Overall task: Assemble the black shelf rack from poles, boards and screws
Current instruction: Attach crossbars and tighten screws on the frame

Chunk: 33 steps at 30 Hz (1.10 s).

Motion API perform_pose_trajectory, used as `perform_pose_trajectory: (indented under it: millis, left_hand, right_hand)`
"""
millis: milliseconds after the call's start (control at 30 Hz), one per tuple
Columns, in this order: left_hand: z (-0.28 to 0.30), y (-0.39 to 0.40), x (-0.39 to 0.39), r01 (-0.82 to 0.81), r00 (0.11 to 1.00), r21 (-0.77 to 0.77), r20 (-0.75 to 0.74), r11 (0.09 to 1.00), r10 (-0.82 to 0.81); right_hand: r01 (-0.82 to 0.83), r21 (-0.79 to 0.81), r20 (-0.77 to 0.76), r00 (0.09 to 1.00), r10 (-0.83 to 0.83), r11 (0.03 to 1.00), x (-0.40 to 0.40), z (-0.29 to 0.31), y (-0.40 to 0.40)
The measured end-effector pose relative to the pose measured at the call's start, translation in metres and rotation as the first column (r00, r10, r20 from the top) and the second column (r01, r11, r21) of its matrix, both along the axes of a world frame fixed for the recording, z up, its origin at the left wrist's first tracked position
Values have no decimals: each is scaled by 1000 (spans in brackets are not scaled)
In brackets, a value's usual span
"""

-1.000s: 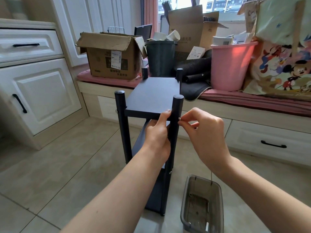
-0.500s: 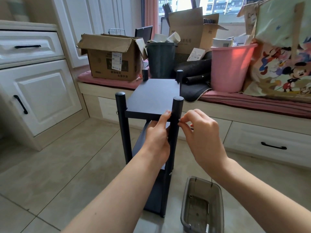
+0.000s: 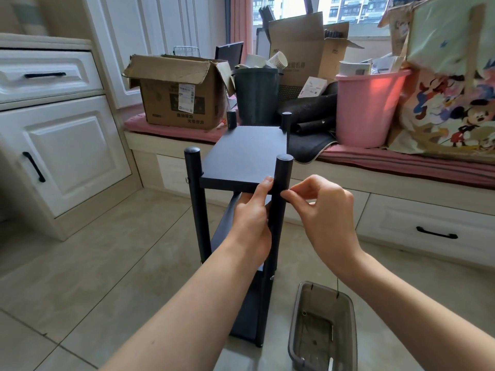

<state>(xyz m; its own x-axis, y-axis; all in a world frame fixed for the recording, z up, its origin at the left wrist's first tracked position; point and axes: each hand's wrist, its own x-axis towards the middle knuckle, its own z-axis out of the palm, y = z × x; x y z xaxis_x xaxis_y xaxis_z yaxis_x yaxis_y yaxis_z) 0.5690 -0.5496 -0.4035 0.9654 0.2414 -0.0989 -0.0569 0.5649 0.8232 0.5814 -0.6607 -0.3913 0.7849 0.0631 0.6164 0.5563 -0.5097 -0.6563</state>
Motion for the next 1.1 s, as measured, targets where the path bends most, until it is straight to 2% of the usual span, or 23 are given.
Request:
perform_pose_trajectory:
  millis: [67,200,433,500,533,600,633,667,700,733,767,833,900,933,1000,1100]
  left_hand:
    - [0,0,-1,9,1000,15,2,1000,-9]
    - [1,-2,-3,37,999,42,10,998,-37]
    - [3,8,-4,2,1000,103,-23,995,0]
    - [5,11,-8,6,999,210,-54,978,6]
    - [6,14,-11,7,997,318,-78,948,19]
    - [8,23,-19,-37,992,603,-71,797,100]
    - [8,28,-23,-103,986,750,-9,654,165]
    - [8,31,-27,-192,970,863,94,468,225]
    - [9,32,-31,-295,940,914,224,279,258]
    - [11,31,-33,-401,897,906,360,132,257]
    - [12,29,-33,-488,854,872,467,41,230]
    - [15,24,-29,-573,796,814,580,-93,173]
    - [16,19,-21,-561,791,797,596,-224,140]
    - [16,18,-17,-543,801,798,586,-262,124]
    - [15,17,-11,-501,834,820,543,-278,97]
    - [11,20,-3,-465,867,857,492,-222,81]
  right_hand:
    - [-33,63,-66,997,37,997,3,2,-3]
    - [-87,396,-357,903,241,914,10,8,-10]
    - [-165,495,-434,804,407,853,15,8,-6]
    - [-196,489,-439,787,434,850,16,10,-11]
    - [-213,486,-442,777,448,848,17,11,-14]
    - [-233,507,-448,751,485,830,19,13,-20]
    - [-221,532,-453,741,495,818,22,14,-22]
    - [-189,562,-464,734,496,805,25,14,-24]
    - [-143,594,-481,726,492,792,29,15,-25]
    - [-94,618,-504,715,484,781,33,16,-24]
    - [-51,630,-531,700,478,775,37,17,-21]
    - [5,625,-592,655,470,781,45,20,-13]
    - [26,602,-648,600,469,798,51,24,-3]
    - [23,595,-668,569,479,803,53,26,1]
    - [-2,599,-685,517,514,801,55,31,7]
    - [-79,625,-658,481,579,776,56,34,9]
